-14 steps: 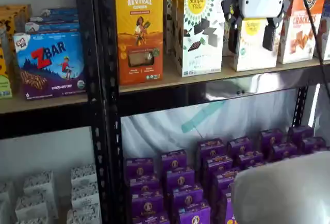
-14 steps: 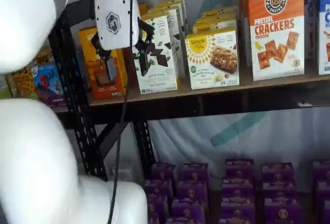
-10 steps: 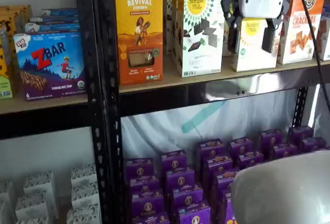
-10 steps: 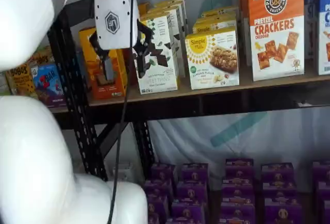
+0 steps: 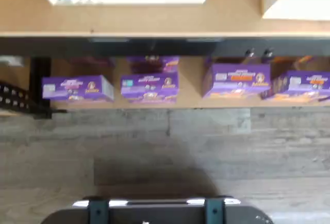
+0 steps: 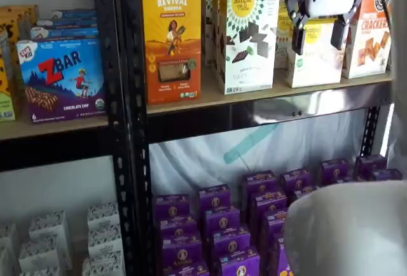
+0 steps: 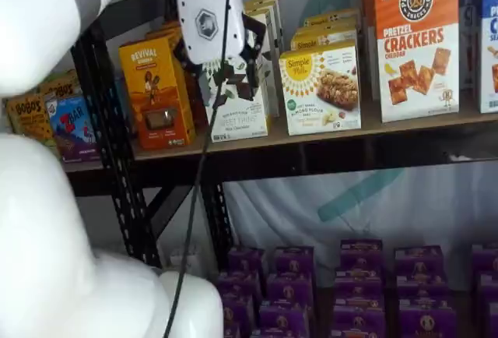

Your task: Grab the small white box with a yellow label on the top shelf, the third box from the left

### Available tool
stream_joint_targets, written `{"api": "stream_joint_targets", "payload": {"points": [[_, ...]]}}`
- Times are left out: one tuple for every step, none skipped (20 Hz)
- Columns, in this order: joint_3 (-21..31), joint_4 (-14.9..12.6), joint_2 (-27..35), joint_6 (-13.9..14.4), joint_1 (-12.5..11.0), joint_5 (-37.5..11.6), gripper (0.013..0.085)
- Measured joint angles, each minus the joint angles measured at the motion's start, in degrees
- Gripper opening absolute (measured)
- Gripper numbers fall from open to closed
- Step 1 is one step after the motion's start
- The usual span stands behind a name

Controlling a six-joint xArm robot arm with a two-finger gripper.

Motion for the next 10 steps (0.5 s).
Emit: {"api": "stream_joint_targets", "payload": {"points": [[-0.07,-0.07,0.39,-0.64,-0.55,-0.76,0.0850],[-0.42,-0.21,1.29,-1.67,-1.58,-1.90,0.0850],[-0.91,-0.33,2.44,-2.73,-2.66,-3.06,0.0850],[-1.26,-0.32,3.19,-3.39,-3.34,-3.74,0.0850],[-2.13,-0.17,4.84,-4.66,-4.65,-4.95,0.0850],[-2.83,0.02,6.05,-5.47,-5.49,-5.59,0.0850],[-3.37,0.15,6.97,-6.04,-6.08,-6.03,0.0850],[-3.91,0.27,7.86,-6.57,-6.62,-6.48,0.0850],[-4.62,0.52,9.02,-7.31,-7.39,-7.18,0.0850],[-4.88,0.62,9.45,-7.59,-7.67,-7.60,0.0850]]}}
